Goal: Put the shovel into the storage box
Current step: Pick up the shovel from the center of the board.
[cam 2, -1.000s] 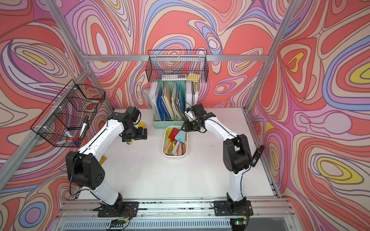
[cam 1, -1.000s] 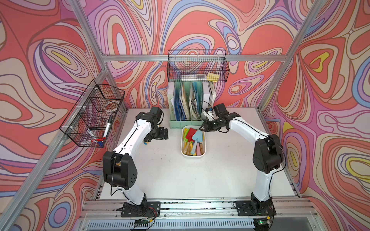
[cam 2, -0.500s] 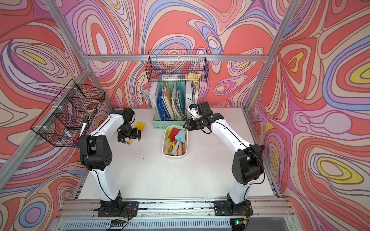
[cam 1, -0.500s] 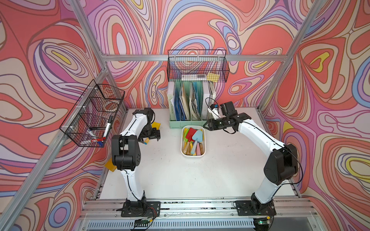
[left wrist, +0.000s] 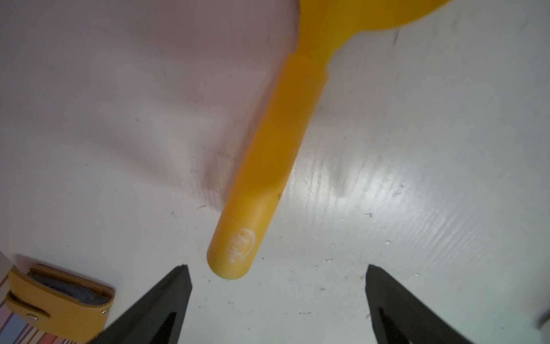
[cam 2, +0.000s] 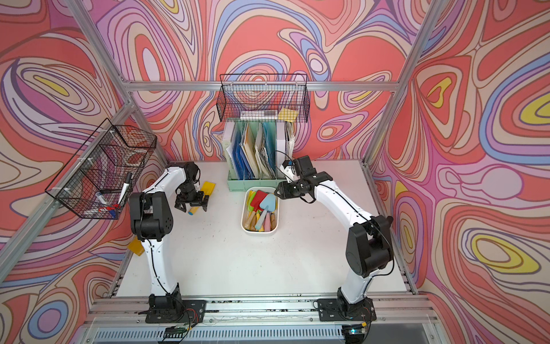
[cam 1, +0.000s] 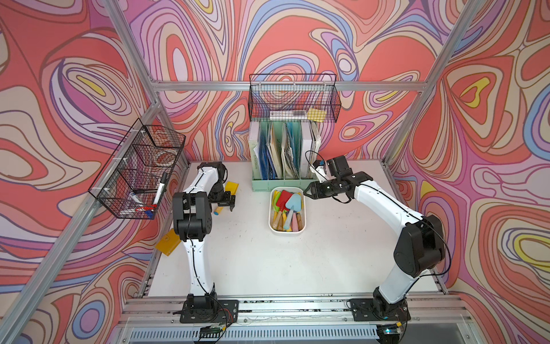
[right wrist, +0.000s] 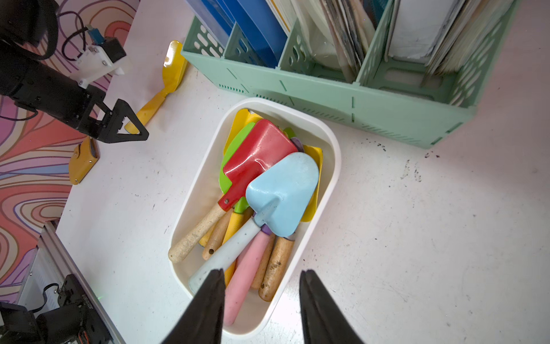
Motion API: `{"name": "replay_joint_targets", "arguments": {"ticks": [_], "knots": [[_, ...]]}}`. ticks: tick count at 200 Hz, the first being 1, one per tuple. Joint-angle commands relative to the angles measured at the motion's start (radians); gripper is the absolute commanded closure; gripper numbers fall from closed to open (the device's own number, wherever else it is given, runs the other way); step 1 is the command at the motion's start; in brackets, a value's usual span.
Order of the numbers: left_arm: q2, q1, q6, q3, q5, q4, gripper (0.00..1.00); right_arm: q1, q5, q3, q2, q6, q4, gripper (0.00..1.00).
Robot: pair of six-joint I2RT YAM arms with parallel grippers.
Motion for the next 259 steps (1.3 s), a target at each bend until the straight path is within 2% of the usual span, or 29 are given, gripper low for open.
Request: {"name": "replay_joint_targets", "arguments": {"ticks": [1, 54, 136, 227, 259], "knots": [[0.041, 0.018, 0.045, 0.039, -0.027, -0.03, 0.03, 0.001, 0.012, -0.022, -0.033, 0.008, 0.002, 0.58], [0.082, 0.024, 0.065, 0.061, -0.019, -0.013, 0.08, 0.001, 0.025, -0.043, -0.051, 0.022, 0.002, 0.58], [0.095, 0.023, 0.06, 0.039, -0.004, -0.001, 0.47, 0.001, 0.039, -0.064, -0.086, 0.03, -0.001, 0.58], [0.09, 0.023, 0.054, 0.03, 0.03, -0.002, 0.78, 0.0, 0.047, -0.075, -0.11, 0.033, 0.001, 0.57], [0.031, 0.016, 0.042, 0.024, 0.064, -0.008, 0.81, 0.001, 0.047, -0.076, -0.112, 0.035, 0.007, 0.58]]}}
